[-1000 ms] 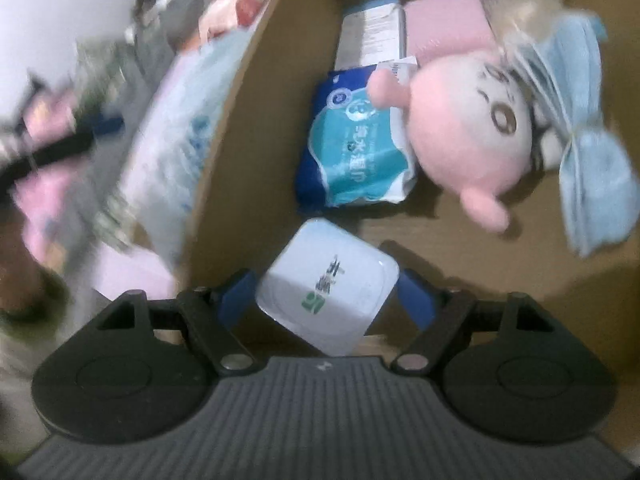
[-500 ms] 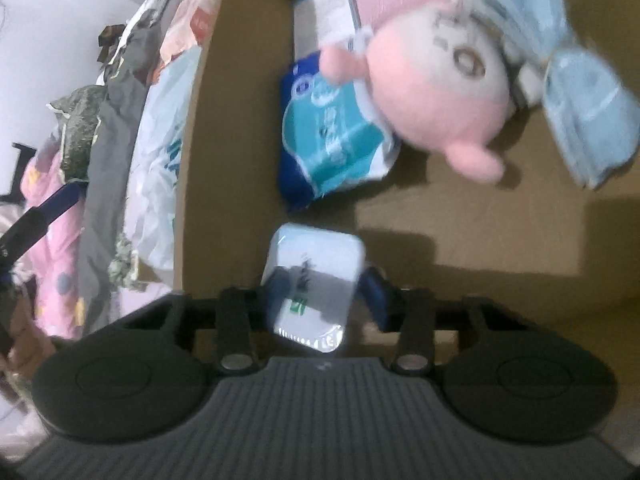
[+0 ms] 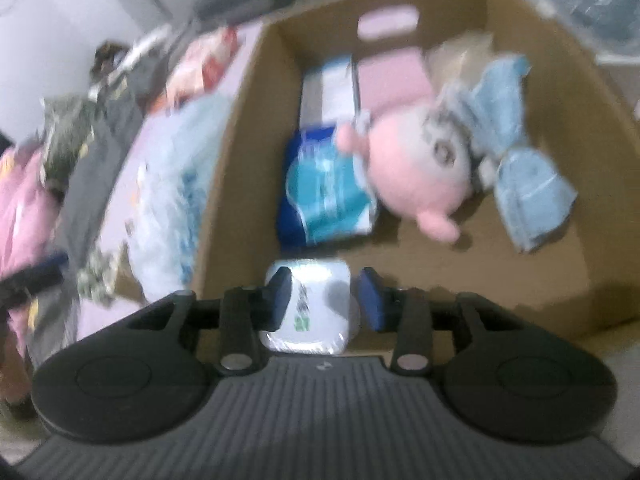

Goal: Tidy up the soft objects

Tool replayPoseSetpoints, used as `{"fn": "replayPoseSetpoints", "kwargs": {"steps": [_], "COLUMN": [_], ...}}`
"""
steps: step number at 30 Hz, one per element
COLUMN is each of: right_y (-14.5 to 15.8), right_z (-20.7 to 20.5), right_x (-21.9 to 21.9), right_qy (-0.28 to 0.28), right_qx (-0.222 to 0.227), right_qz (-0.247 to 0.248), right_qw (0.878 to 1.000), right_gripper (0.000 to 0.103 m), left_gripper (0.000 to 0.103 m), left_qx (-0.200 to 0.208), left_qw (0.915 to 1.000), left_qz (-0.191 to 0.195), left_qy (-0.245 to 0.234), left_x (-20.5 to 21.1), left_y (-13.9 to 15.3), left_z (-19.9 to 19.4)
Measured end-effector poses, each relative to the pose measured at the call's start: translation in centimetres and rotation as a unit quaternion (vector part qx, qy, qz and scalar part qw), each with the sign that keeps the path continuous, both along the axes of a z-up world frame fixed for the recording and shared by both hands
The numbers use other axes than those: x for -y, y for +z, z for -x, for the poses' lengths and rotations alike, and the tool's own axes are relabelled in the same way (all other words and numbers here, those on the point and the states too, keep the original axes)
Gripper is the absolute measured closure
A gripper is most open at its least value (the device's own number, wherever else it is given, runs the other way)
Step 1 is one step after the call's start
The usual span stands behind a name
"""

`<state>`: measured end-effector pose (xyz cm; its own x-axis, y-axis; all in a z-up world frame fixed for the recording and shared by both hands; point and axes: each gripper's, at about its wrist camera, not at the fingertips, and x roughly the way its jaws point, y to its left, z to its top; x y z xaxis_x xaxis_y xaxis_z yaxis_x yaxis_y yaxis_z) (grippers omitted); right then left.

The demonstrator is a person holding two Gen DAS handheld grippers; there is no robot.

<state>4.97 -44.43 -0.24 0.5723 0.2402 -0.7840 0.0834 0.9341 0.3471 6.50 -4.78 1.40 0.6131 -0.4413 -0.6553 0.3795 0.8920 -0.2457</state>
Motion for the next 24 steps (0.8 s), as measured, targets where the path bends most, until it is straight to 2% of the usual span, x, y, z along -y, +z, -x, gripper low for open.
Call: {"fn": "replayPoseSetpoints", "kwargs": {"steps": [2, 4, 7, 10, 12, 16, 20, 24], "right_y": [1.9, 3.3, 4.8, 5.4, 5.1, 4.0, 2.4, -0.2], "right_z": [0.3, -0.1, -1.6, -3.9, -6.0, -10.9, -16.5, -22.0], "right_x": [-1.0, -2.0, -4.8, -8.3, -11.3, -17.0, -21.6, -25.0], "right_qy": [0.003, 0.014, 0.050, 0.098, 0.129, 0.179, 0.196, 0.196], "right_qx": [0.024, 0.040, 0.059, 0.061, 0.047, -0.008, -0.051, -0.102], "right_qz": [0.006, -0.005, -0.048, -0.087, -0.110, -0.142, -0.134, -0.122], "right_qw": [1.000, 0.999, 0.996, 0.989, 0.984, 0.974, 0.970, 0.968], "right_gripper": [0.049, 0.046, 0.040, 0.040, 0.040, 0.040, 0.040, 0.040], "left_gripper": [0.026, 0.026, 0.026, 0.026, 0.026, 0.026, 0.028, 0.030], "left_qx": [0.007, 0.012, 0.018, 0.016, 0.007, -0.007, -0.033, -0.047], "left_qw": [0.9996, 0.9989, 0.9972, 0.9959, 0.9958, 0.9957, 0.9939, 0.9937], "left_qz": [-0.020, -0.036, -0.056, -0.061, -0.053, -0.025, 0.020, 0.010], "left_qy": [0.015, 0.027, 0.046, 0.065, 0.074, 0.089, 0.103, 0.101], "left_x": [-0.8, -1.7, -2.8, -3.8, -4.6, -5.6, -6.2, -5.6], "left_y": [-0.2, -0.4, -0.7, -1.2, -1.6, -1.6, -1.3, -1.7], "left_z": [0.7, 1.3, 2.1, 2.4, 2.1, 0.5, -3.4, -7.5]}}
